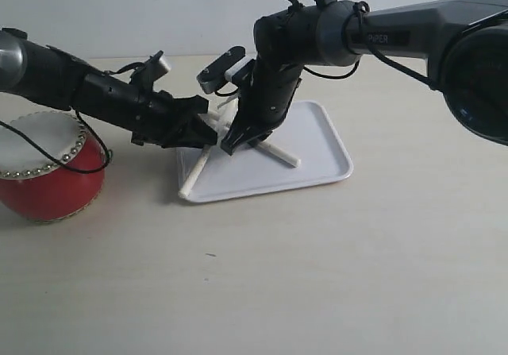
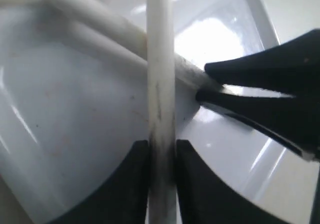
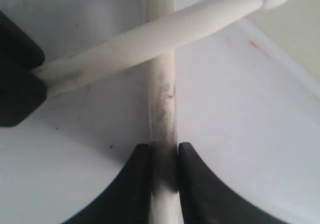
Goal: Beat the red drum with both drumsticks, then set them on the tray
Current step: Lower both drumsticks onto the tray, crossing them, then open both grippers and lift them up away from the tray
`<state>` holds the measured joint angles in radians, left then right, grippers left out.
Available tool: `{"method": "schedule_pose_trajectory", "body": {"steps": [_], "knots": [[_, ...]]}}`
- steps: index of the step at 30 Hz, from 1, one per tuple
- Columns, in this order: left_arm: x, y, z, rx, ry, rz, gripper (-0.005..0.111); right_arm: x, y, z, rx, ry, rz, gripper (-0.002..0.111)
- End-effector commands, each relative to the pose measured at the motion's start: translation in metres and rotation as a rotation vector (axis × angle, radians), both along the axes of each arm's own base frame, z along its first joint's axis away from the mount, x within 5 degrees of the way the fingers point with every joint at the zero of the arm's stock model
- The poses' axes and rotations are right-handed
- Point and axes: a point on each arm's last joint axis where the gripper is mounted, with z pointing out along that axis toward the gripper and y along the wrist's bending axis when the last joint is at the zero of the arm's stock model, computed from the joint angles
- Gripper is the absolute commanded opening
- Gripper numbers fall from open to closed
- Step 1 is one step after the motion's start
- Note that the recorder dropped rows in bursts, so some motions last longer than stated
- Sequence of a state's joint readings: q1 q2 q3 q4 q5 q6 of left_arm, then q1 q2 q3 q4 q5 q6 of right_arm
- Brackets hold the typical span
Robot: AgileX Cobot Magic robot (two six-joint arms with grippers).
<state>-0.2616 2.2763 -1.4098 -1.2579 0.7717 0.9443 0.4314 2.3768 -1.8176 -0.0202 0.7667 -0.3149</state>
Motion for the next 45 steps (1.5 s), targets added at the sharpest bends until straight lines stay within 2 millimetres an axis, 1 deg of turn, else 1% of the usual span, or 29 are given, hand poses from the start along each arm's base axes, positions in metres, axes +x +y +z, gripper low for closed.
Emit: {"method": "schedule_pose_trajectory", "body": {"steps": [1,6,8,10,11,12,13,14,15,16,18,19,20,21,23,24,25,26,27,28,29,30,31,33,34,35,38,41,45], "knots": [[0.000,-0.002,-0.008,0.063,0.080,-0.074,0.000,0.002,-0.002,-0.004,-0.003,-0.004,-0.005,0.000],[0.001,-0.003,-0.009,0.057,0.077,-0.056,0.000,0.002,-0.002,-0.004,-0.005,-0.002,-0.003,0.001],[0.002,-0.004,-0.007,0.040,0.080,-0.049,0.000,0.002,-0.002,-0.004,-0.006,0.002,-0.003,0.011],[0.003,-0.006,-0.002,0.022,0.080,-0.070,0.002,0.001,-0.002,-0.004,-0.006,0.006,-0.004,0.025],[0.004,-0.008,0.002,0.007,0.078,-0.087,0.011,0.001,-0.002,-0.004,-0.007,0.010,-0.005,0.035],[0.005,-0.009,0.004,-0.008,0.081,-0.093,0.018,0.001,-0.002,-0.004,-0.009,0.014,-0.005,0.039],[0.007,-0.010,0.008,-0.030,0.081,-0.089,0.031,0.000,-0.003,-0.004,-0.012,0.020,-0.005,0.043],[0.008,-0.011,0.010,-0.044,0.078,-0.082,0.041,0.000,-0.003,-0.005,-0.015,0.026,-0.005,0.045],[0.009,-0.012,0.011,-0.053,0.079,-0.074,0.047,-0.001,-0.003,-0.005,-0.016,0.028,-0.005,0.045],[0.009,-0.012,0.012,-0.060,0.081,-0.067,0.051,-0.001,-0.003,-0.003,-0.016,0.028,-0.005,0.045],[0.010,-0.013,0.015,-0.073,0.081,-0.060,0.049,-0.001,-0.003,0.008,-0.005,0.010,-0.008,0.045],[0.010,-0.013,0.018,-0.075,0.075,-0.061,0.044,-0.002,-0.002,0.021,0.022,-0.002,-0.017,0.045],[0.009,-0.013,0.021,-0.080,0.074,-0.067,0.042,-0.002,-0.002,0.028,0.026,-0.011,-0.017,0.045],[0.008,-0.014,0.027,-0.088,0.067,-0.076,0.039,-0.004,-0.003,0.044,0.036,-0.033,-0.017,0.045],[0.007,-0.014,0.037,-0.099,0.053,-0.087,0.039,-0.006,-0.004,0.059,0.043,-0.047,-0.017,0.045],[0.006,-0.014,0.043,-0.106,0.045,-0.095,0.039,-0.008,-0.004,0.066,0.045,-0.050,-0.017,0.045],[0.005,-0.015,0.055,-0.119,0.028,-0.108,0.039,-0.011,-0.006,0.077,0.045,-0.052,-0.017,0.045],[0.003,-0.015,0.063,-0.128,0.020,-0.117,0.039,-0.013,-0.007,0.083,0.045,-0.050,-0.017,0.045],[-0.001,-0.015,0.080,-0.147,0.000,-0.141,0.039,-0.017,-0.008,0.093,0.043,-0.046,-0.017,0.045],[-0.003,-0.015,0.089,-0.159,-0.009,-0.158,0.039,-0.019,-0.009,0.099,0.040,-0.041,-0.017,0.045],[-0.009,-0.015,0.106,-0.180,-0.024,-0.194,0.035,-0.023,-0.011,0.109,0.037,-0.034,-0.017,0.042],[-0.013,-0.015,0.115,-0.190,-0.032,-0.216,0.031,-0.026,-0.013,0.116,0.036,-0.031,-0.017,0.038],[-0.021,-0.015,0.133,-0.213,-0.048,-0.255,0.020,-0.031,-0.015,0.127,0.041,-0.028,-0.018,0.027],[-0.030,-0.014,0.151,-0.235,-0.065,-0.306,0.005,-0.038,-0.016,0.140,0.059,-0.016,-0.022,0.014],[-0.034,-0.013,0.161,-0.243,-0.084,-0.326,0.000,-0.042,-0.017,0.148,0.063,-0.014,-0.022,0.007],[-0.037,-0.012,0.170,-0.243,-0.108,-0.329,0.000,-0.045,-0.018,0.154,0.065,-0.010,-0.022,0.001],[-0.047,-0.010,0.196,-0.249,-0.166,-0.333,0.000,-0.059,-0.020,0.180,0.118,-0.007,-0.024,0.000],[-0.062,-0.006,0.222,-0.256,-0.224,-0.337,0.000,-0.074,-0.021,0.206,0.190,-0.004,-0.021,0.000],[-0.093,0.003,0.259,-0.265,-0.311,-0.345,0.000,-0.095,-0.023,0.241,0.286,-0.023,-0.004,0.000]]}}
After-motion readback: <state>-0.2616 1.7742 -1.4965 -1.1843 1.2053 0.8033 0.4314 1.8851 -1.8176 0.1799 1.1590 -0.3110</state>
